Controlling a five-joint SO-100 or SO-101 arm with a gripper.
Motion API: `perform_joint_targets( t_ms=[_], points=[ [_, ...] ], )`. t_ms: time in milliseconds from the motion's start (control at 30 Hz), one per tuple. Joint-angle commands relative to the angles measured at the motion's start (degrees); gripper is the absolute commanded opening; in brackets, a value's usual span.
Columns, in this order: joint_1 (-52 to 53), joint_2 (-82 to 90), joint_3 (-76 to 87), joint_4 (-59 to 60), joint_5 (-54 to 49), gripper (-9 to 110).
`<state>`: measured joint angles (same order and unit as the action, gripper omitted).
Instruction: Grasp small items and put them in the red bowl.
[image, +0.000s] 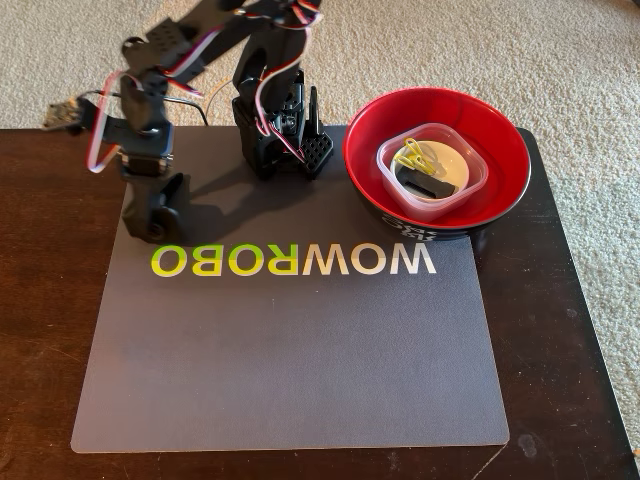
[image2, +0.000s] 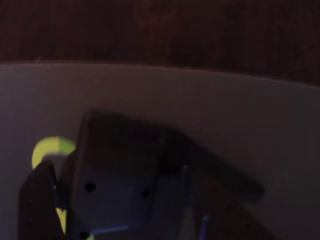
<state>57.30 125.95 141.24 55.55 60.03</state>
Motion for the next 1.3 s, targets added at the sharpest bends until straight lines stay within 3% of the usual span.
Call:
perform_joint_targets(
  t_ms=[0,267,733,933,1100,1267],
  points=[
    [-5.36,13.36,5.80,-0.09,-2.37,32],
    [-5.80,13.10,8.26,0.09,1.67,31],
    [-7.38,11.25,6.68,0.44,1.32,0],
    [-10.02,13.10,6.50,2.29,0.79,0],
    [-18.90,17.93,2.81,7.47,-5.63,0],
    [-36.04,15.12,-15.38,19.51,-18.63,0]
  ],
)
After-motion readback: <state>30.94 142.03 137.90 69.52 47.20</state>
